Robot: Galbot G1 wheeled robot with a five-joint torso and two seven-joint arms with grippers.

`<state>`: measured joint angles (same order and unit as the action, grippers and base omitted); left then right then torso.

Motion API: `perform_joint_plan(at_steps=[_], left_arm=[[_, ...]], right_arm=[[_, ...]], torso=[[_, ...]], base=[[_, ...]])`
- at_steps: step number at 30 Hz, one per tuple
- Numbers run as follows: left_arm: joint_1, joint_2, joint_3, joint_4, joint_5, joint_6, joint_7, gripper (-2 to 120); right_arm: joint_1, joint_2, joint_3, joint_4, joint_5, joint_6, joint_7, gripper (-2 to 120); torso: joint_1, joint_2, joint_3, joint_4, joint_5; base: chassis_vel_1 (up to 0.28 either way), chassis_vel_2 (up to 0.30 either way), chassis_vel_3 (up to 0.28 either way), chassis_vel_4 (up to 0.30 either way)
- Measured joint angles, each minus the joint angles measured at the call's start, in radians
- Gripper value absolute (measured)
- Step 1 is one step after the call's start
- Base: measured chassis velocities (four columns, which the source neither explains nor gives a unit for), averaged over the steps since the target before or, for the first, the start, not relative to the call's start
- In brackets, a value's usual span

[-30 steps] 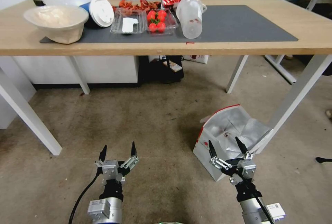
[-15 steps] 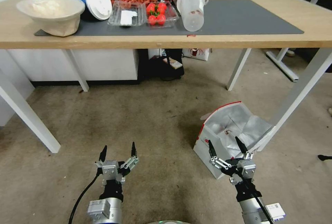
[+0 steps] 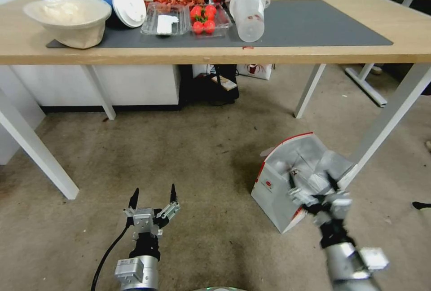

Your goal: Pick up the food delivery bag from the floor and place it on the table.

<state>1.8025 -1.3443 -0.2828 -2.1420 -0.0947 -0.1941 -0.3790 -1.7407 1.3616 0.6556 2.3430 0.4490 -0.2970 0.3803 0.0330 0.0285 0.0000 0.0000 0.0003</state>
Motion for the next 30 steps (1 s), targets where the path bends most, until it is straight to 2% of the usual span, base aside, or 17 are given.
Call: perform_joint_plan(at_steps=[1,2,4,5,6,9,10,14,21,26,30], left_arm=[[0.001,0.001,0.000,0.000,0.000,0.000,0.000,100],[0.001,0.001,0.000,0.000,0.000,0.000,0.000,100],[0.001,0.003,-0.001,-0.001,-0.001,0.001,0.000,100],[0.001,0.004,-0.001,0.000,-0.001,0.002,0.000,100],[0.001,0.004,-0.001,0.000,-0.001,0.002,0.000,100],[-0.001,0.002,-0.001,-0.001,-0.001,0.004,0.000,100],[-0.001,0.002,-0.001,-0.001,-0.001,0.004,0.000,100],[-0.001,-0.002,-0.001,0.000,-0.001,0.005,0.000,100],[0.000,-0.004,-0.004,0.004,-0.001,0.005,0.000,100],[-0.005,-0.008,-0.008,0.009,-0.001,0.006,0.000,100],[-0.004,-0.008,-0.011,0.008,-0.002,0.006,0.000,100]], right_arm=[[0.013,-0.036,0.011,0.000,0.054,-0.044,0.052,100],[0.013,-0.036,0.011,0.000,0.054,-0.044,0.052,100],[0.046,-0.111,0.032,-0.015,0.164,-0.113,0.139,100],[0.080,-0.166,0.045,-0.037,0.264,-0.163,0.200,100],[0.080,-0.166,0.045,-0.037,0.264,-0.163,0.200,100],[0.177,-0.244,0.040,-0.109,0.474,-0.217,0.311,100],[0.177,-0.244,0.040,-0.109,0.474,-0.217,0.311,100],[0.310,-0.291,-0.009,-0.225,0.667,-0.252,0.442,100],[0.379,-0.310,-0.042,-0.293,0.714,-0.264,0.493,100],[0.503,-0.325,-0.103,-0.434,0.788,-0.264,0.540,100],[0.514,-0.321,-0.116,-0.452,0.795,-0.266,0.546,100]], torso=[[0.000,0.000,0.000,0.0002,0.0000],[0.000,0.000,0.000,0.0002,0.0000],[0.000,0.001,0.000,0.0001,0.0001],[0.000,0.001,0.000,-0.0001,0.0000],[0.000,0.001,0.000,-0.0001,0.0000],[0.001,0.002,0.000,0.0001,0.0001],[0.001,0.002,0.000,0.0001,0.0001],[0.001,0.003,0.000,0.0000,-0.0001],[0.001,0.003,0.000,0.0000,-0.0002],[0.001,0.004,0.000,0.0000,-0.0003],[0.001,0.004,0.000,0.0000,-0.0002]], base=[[0.000,0.000,0.000,0.000],[0.000,0.000,0.000,0.000],[0.000,0.000,0.000,0.000],[0.000,0.000,0.000,0.000],[0.000,0.000,0.000,0.000],[0.000,0.000,0.000,0.000],[0.000,0.000,0.000,0.000],[0.000,0.000,0.000,0.000],[0.000,0.000,0.000,0.000],[0.000,0.000,0.000,0.000],[0.000,0.000,0.000,0.000]])
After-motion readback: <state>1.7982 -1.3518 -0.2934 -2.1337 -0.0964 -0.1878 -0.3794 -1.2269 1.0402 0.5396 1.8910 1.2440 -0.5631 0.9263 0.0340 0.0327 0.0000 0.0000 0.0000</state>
